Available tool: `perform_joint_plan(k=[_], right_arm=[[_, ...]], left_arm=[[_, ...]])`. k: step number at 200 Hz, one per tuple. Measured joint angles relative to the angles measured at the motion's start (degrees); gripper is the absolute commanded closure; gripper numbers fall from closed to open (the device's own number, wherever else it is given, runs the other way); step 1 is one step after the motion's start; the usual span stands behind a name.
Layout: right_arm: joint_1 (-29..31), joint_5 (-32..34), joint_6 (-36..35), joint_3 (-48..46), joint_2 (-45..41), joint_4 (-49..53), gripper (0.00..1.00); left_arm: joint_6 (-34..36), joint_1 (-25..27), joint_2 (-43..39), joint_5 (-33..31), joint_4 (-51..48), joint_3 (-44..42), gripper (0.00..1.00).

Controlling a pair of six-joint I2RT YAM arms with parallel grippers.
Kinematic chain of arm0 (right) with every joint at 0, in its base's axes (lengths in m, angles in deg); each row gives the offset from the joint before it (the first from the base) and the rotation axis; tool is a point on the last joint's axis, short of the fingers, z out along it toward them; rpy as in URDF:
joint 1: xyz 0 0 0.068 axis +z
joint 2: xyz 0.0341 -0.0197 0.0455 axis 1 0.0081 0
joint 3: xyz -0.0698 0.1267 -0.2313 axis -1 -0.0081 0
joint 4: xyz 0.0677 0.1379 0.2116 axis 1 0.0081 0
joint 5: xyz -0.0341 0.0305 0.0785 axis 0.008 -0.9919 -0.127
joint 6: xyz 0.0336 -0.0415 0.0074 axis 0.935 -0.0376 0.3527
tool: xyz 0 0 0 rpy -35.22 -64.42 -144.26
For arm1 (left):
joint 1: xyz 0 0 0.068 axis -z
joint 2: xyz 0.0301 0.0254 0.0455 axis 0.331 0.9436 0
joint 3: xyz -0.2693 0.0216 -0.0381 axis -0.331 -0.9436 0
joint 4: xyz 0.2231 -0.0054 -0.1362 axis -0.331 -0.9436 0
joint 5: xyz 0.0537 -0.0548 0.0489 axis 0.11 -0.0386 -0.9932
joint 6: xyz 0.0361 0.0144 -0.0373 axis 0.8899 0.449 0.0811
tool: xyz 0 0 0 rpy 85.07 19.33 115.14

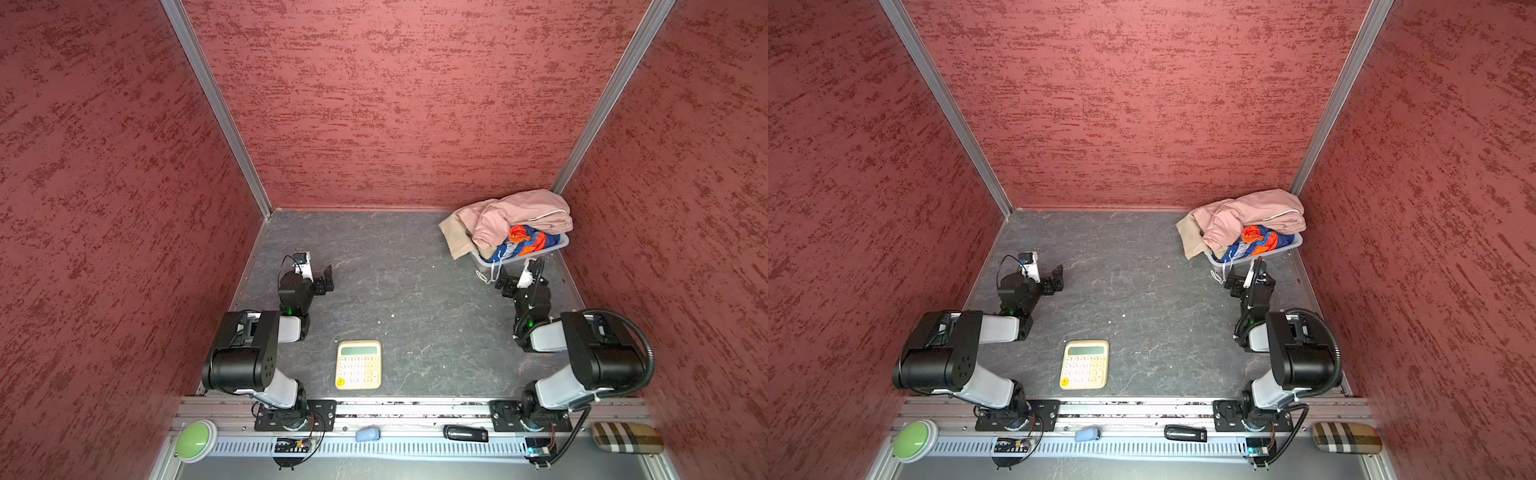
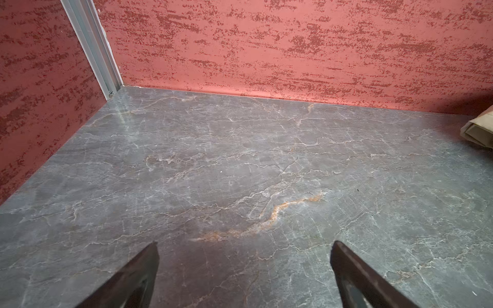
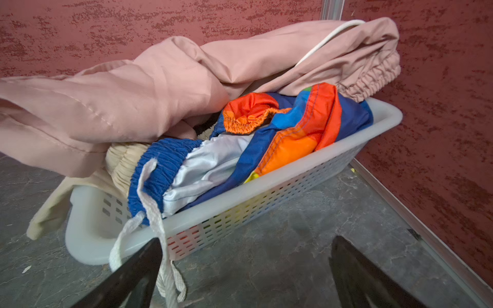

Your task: Fold and stack the shorts

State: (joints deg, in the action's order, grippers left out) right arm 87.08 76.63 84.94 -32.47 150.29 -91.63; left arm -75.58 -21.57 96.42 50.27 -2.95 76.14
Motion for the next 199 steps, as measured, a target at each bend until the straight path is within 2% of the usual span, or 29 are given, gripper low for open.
perform_joint_plan(k=[199], right_arm=[[0.00, 0.15, 0.09, 0.00, 0.00, 0.22, 0.01]], left_arm=[[0.00, -0.52, 0.00, 0.39, 0.00, 0.00, 0.01]])
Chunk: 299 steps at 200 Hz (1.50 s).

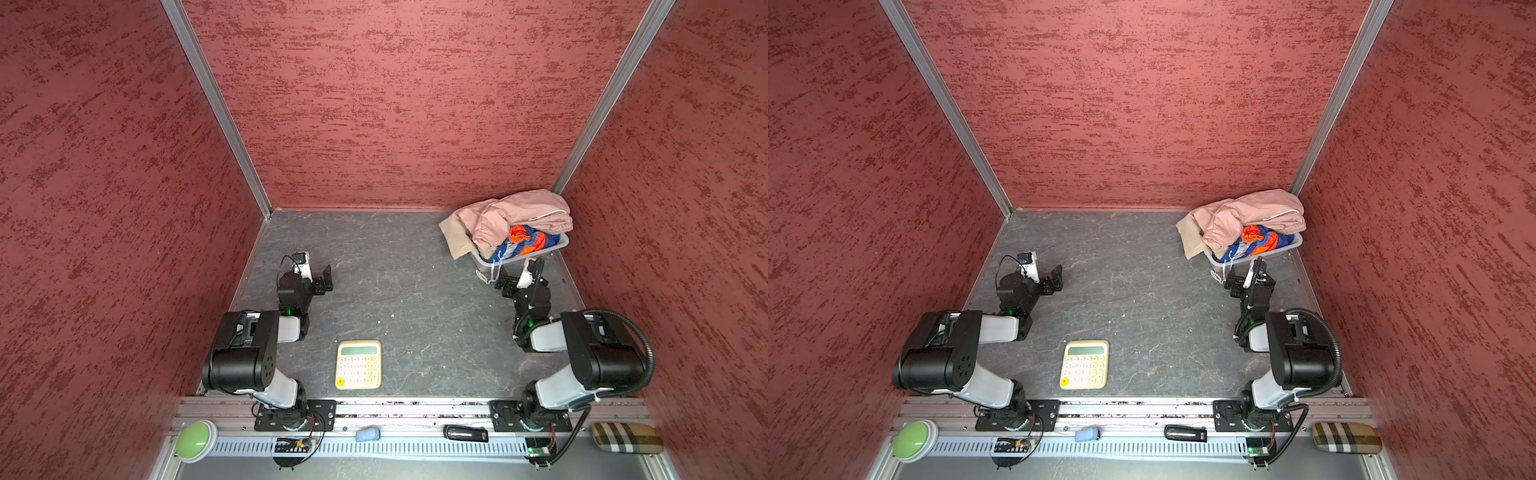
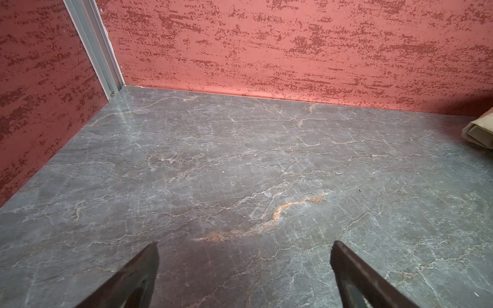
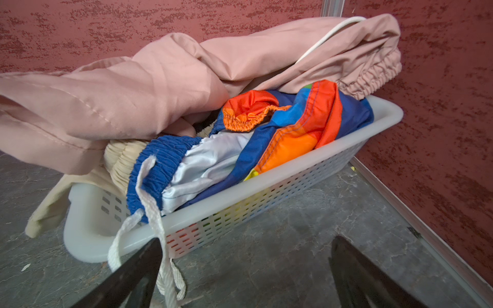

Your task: Fold and stack the shorts

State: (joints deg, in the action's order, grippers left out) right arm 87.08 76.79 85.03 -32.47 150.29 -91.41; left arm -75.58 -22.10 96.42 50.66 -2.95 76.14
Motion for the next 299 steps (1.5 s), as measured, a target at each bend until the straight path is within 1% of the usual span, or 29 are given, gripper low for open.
perform_joint_plan(k=[21, 31, 45, 75, 88, 101, 110, 121, 137, 148, 158, 175, 200, 211, 222, 249, 266, 276, 278, 282, 287, 294, 299], right_arm=[[0.00, 1.29, 0.61, 0.00, -1.53, 1.66, 0.01], [0.00, 1.92, 0.81, 0.31, -3.30, 3.45, 0.01], [0.04, 3.50, 1.62, 2.12, -7.21, 9.38, 0.01], [0.11, 8.41, 7.19, 7.72, -17.94, 23.30, 0.01], [0.11, 11.04, 11.72, 9.97, -22.12, 30.69, 0.01], [0.09, 12.20, 15.78, 12.26, -24.98, 38.10, 0.01], [0.04, 12.13, 18.49, 14.64, -25.46, 43.19, 0.01], [-0.02, 11.23, 20.94, 19.37, -23.78, 50.03, 0.01], [-0.07, 8.02, 23.93, 27.47, -17.92, 57.00, 0.01], [-0.07, 5.55, 25.62, 31.95, -13.53, 60.39, 0.06], [-0.07, 3.80, 26.64, 33.88, -10.84, 62.53, 0.09], [-0.02, 1.18, 28.48, 34.62, -8.15, 66.31, 0.11], [-0.09, -0.57, 30.69, 33.70, -7.45, 69.88, 0.13], [-0.17, -1.18, 31.50, 33.31, -7.41, 70.14, 0.17], [-0.22, -1.90, 31.93, 33.33, -6.80, 70.25, 0.19], [-0.28, -3.74, 32.09, 34.05, -1.57, 68.91, 0.28], [-0.28, -5.20, 31.65, 34.82, 0.87, 67.12, 0.39], [-0.42, -5.77, 31.34, 34.91, 1.07, 66.51, 0.51], [-0.42, -5.86, 31.19, 34.97, 1.09, 66.53, 0.55], [-0.42, -6.23, 30.91, 35.06, 1.14, 66.29, 0.58], [-0.42, -6.54, 30.16, 35.28, 1.20, 66.31, 0.61], [-0.50, -6.86, 29.94, 35.52, 1.25, 66.25, 0.67], [-0.68, -6.88, 29.94, 35.56, 1.22, 66.25, 0.69]], left_arm=[[0.00, 0.33, -0.04, -1.07, -0.31, 0.07, 0.01], [-0.26, 0.55, -0.79, -2.45, -2.67, 0.68, 0.01], [-0.74, 0.72, -3.04, -4.83, -9.99, 3.89, 0.01], [-3.06, 1.31, -9.05, -8.87, -25.88, 15.98, 0.01], [-4.85, 1.97, -12.00, -8.87, -31.98, 20.15, 0.01], [-7.06, 3.26, -14.38, -7.32, -37.51, 24.22, 0.00], [-8.50, 5.20, -15.21, -6.12, -40.92, 27.15, 0.01], [-9.51, 8.96, -15.34, -5.31, -44.59, 30.71, 0.01], [-10.03, 16.79, -14.36, -4.57, -48.74, 35.19, 0.01], [-10.19, 22.18, -13.09, -3.89, -50.60, 37.48, 0.01], [-10.69, 26.43, -11.63, -2.84, -52.28, 39.01, 0.01], [-12.04, 30.86, -9.14, -1.25, -55.63, 41.07, 0.01], [-13.88, 33.83, -5.88, -0.07, -60.98, 43.67, 0.01], [-14.64, 34.60, -4.96, 0.61, -63.10, 44.65, 0.01], [-15.13, 35.06, -4.44, 1.07, -64.43, 45.31, 0.01], [-16.11, 35.56, -4.00, 2.73, -66.36, 46.86, 0.01], [-16.15, 35.56, -4.00, 3.43, -66.82, 47.45, 0.01], [-16.15, 35.58, -4.00, 3.96, -66.95, 47.58, 0.01], [-16.17, 35.58, -4.00, 4.04, -67.01, 47.58, 0.01], [-16.20, 35.58, -4.00, 4.20, -67.10, 47.60, 0.01], [-16.28, 35.58, -4.00, 4.37, -67.25, 47.60, 0.01], [-16.44, 35.58, -4.00, 4.57, -67.45, 47.60, 0.01], [-16.57, 35.58, -4.00, 4.72, -67.58, 47.60, 0.01]])
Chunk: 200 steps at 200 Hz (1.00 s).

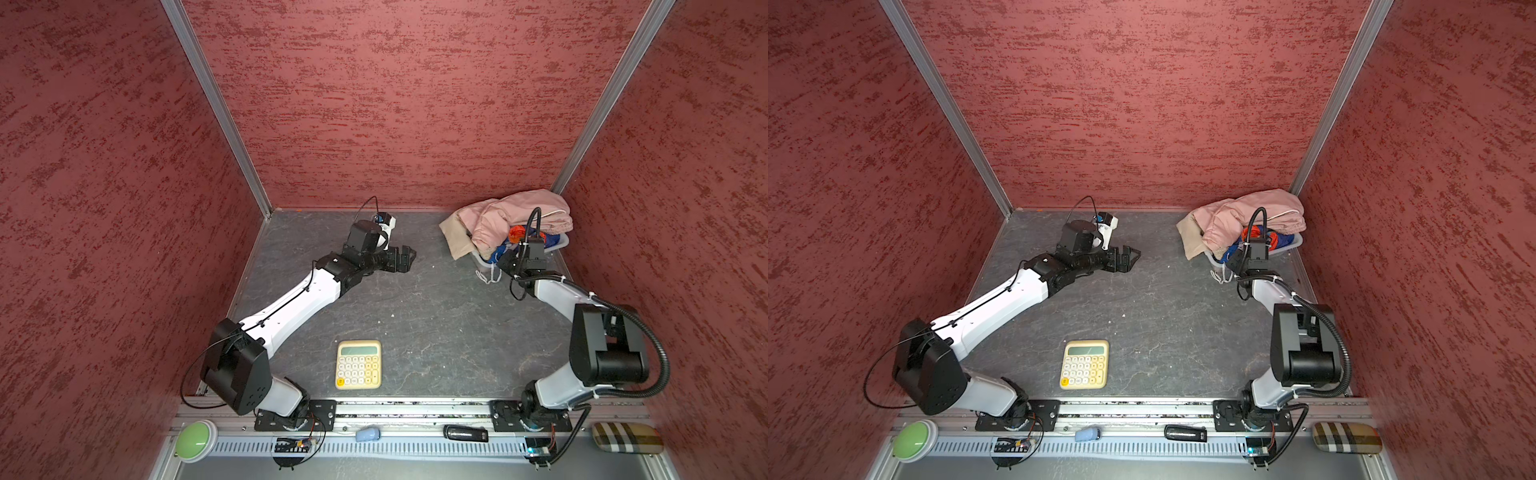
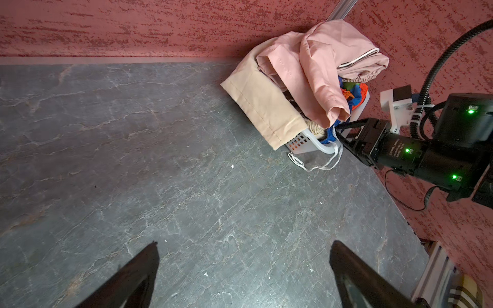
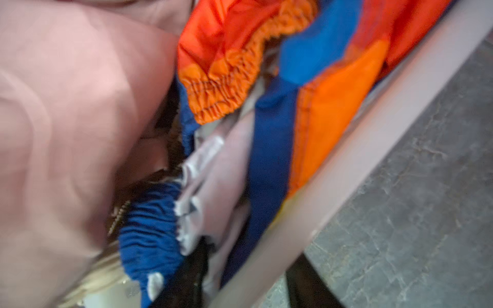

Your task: Fold and stack the shorts

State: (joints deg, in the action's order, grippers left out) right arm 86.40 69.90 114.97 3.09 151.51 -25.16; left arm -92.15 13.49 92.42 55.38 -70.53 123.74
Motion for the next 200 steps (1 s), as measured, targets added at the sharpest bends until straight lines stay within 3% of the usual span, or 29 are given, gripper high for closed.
perform_joint_plan(k=[36, 63, 80, 83, 113, 133, 163, 185, 200], right_arm=[[-4.39, 0.59, -3.56, -1.84, -1.70, -0.02, 0.72], [-6.88, 4.13, -7.93, -3.48, -4.31, 5.55, 0.38], [-7.28, 6.67, -9.40, -3.48, -8.31, 10.43, 0.03], [-7.21, 7.15, -9.27, -3.48, -9.31, 11.45, 0.01], [-3.76, 10.51, -9.38, 0.39, -22.43, 18.82, 0.01], [2.56, 12.28, -8.72, 9.53, -22.49, 20.90, 0.01], [17.00, 16.31, -8.20, 25.62, -8.07, 22.32, 0.01], [23.08, 17.44, -8.15, 34.71, 6.32, 24.87, 0.01], [25.24, 17.73, -8.15, 40.17, 15.63, 27.08, 0.06]], left_arm=[[-1.07, 0.00, -0.02, 1.64, -1.36, 0.02, 0.01], [-2.71, 0.04, -0.50, 2.69, -2.23, 0.02, 0.01], [-3.65, 0.07, -1.73, 3.04, -2.69, 0.02, 0.01], [-3.78, 0.09, -2.01, 2.95, -2.78, 0.02, 0.01], [-4.59, 0.17, -5.77, 1.25, -3.02, 0.00, 0.01], [-5.27, 0.20, -7.56, 0.04, -1.97, -0.04, 0.01], [-7.02, -0.17, -7.32, -0.37, -1.86, -0.13, 0.01], [-8.41, -0.83, -7.32, 0.24, -2.12, -0.44, 0.01], [-9.31, -1.44, -7.45, 0.94, -2.16, -1.29, 0.01]])
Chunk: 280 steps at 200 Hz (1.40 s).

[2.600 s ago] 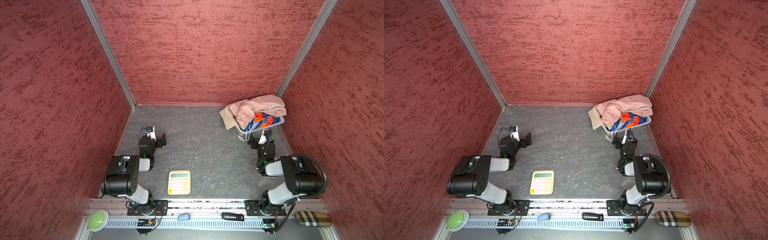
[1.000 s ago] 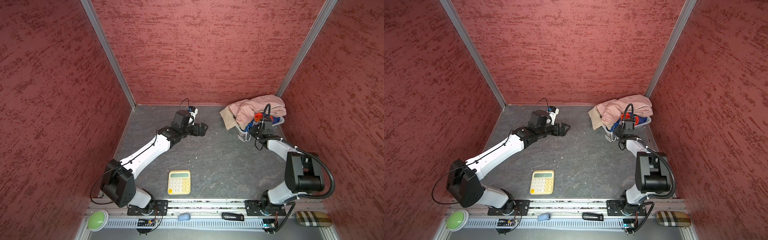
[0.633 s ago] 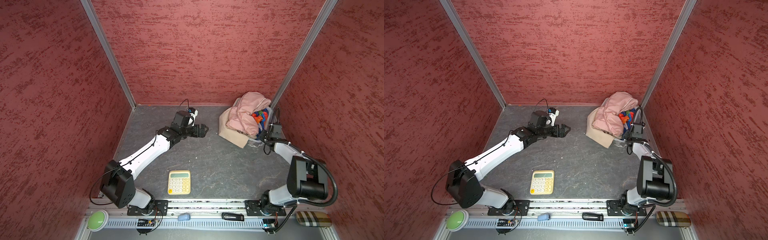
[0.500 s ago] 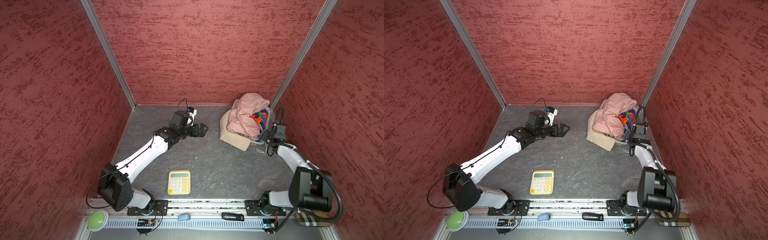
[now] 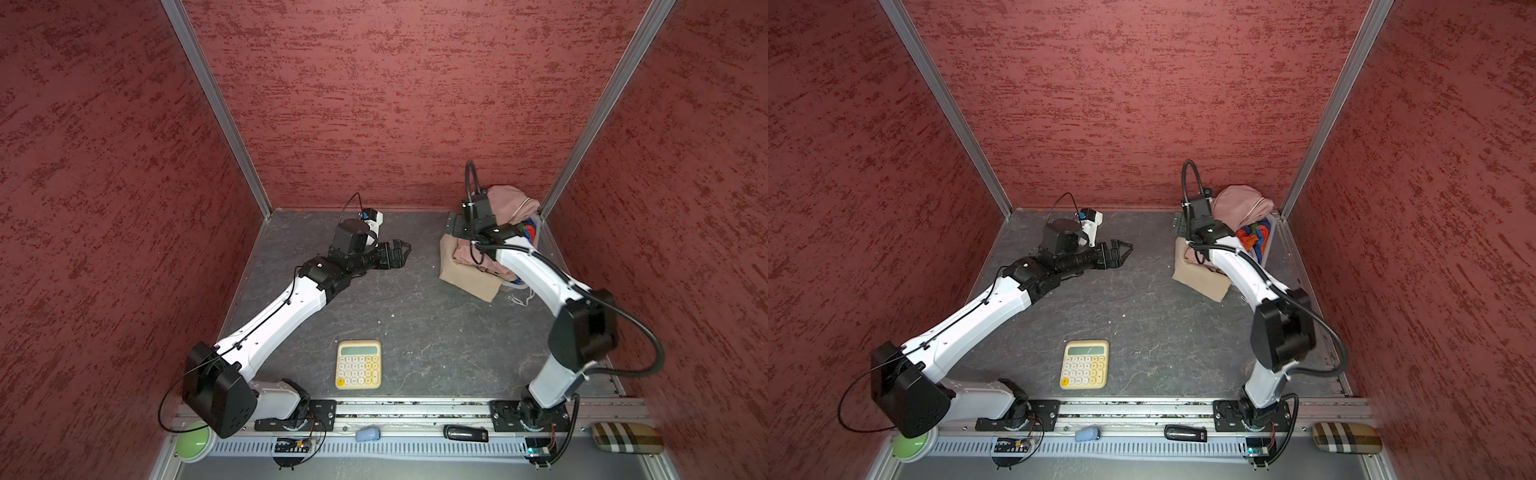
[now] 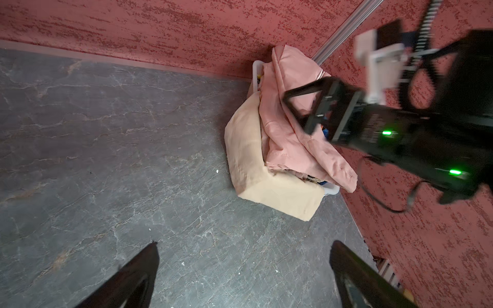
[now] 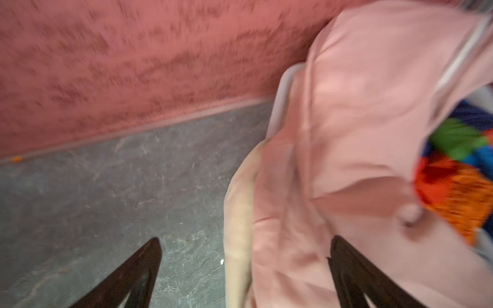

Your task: Fold and stack the shorts

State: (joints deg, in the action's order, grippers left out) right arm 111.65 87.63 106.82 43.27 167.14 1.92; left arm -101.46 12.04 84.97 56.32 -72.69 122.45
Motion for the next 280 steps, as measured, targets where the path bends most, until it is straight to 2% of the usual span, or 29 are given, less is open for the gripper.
perform_joint_plan(k=[17, 44, 72, 84, 95, 119, 164, 194, 215, 222, 229, 237, 251, 267, 280], right_arm=[[0.70, 0.81, 0.07, 5.18, 8.24, 3.34, 0.09], [0.55, 3.82, -0.13, 13.44, 16.65, 8.83, 0.12], [0.35, 5.49, -1.05, 19.89, 21.40, 11.93, 0.29], [0.26, 6.05, -1.86, 20.50, 22.34, 12.39, 0.35], [0.07, 6.29, -2.32, 20.04, 22.69, 12.72, 0.44], [-0.66, 6.29, -3.30, 13.79, 21.03, 10.40, 0.52], [-3.43, 6.01, -7.28, -4.79, 8.83, 5.49, 0.74], [-6.78, 6.21, -12.81, -15.65, 1.70, 1.99, 0.78], [-8.79, 6.73, -16.90, -19.80, -0.96, 0.46, 0.78], [-9.27, 6.75, -18.01, -20.63, -1.53, -0.13, 0.76], [-9.62, 6.71, -18.86, -21.14, -1.88, -0.39, 0.69], [-10.05, 6.54, -19.17, -21.31, -2.08, -0.37, 0.53], [-10.62, 5.44, -19.93, -21.27, -2.29, -0.17, 0.35], [-10.91, 2.43, -18.64, -21.22, -4.07, 0.96, 0.03], [-11.04, 0.50, -16.81, -21.27, -8.13, 1.79, 0.01]], left_arm=[[-0.61, -0.55, -0.55, 0.26, -0.26, -1.60, 0.01], [-1.29, -0.90, -1.14, 1.11, -0.85, -2.95, 0.01], [-1.55, -0.90, -1.25, 2.23, -1.01, -3.23, 0.00], [-1.55, -0.90, -1.25, 2.89, -1.03, -3.21, 0.00], [-1.55, -0.90, -1.22, 3.30, -1.05, -3.21, 0.01], [-1.44, -0.90, -1.05, 3.91, -1.01, -3.21, 0.01], [-1.79, -0.87, 0.72, 5.40, 0.04, -3.21, 0.01], [-2.64, -0.72, 2.91, 6.45, 0.28, -3.19, 0.01], [-3.37, -0.46, 3.74, 6.64, 0.44, -3.19, 0.01], [-3.72, -0.33, 3.89, 6.75, 0.66, -3.19, 0.01], [-3.91, -0.17, 3.93, 6.84, 0.85, -3.19, 0.01], [-4.11, 0.00, 4.07, 6.97, 0.96, -3.06, 0.00], [-4.15, 0.28, 4.61, 7.10, 1.18, -2.38, 0.01], [-4.07, 0.46, 5.11, 6.99, 1.16, -1.51, 0.01], [-3.65, 0.50, 5.27, 6.05, 1.14, -0.74, 0.01]])
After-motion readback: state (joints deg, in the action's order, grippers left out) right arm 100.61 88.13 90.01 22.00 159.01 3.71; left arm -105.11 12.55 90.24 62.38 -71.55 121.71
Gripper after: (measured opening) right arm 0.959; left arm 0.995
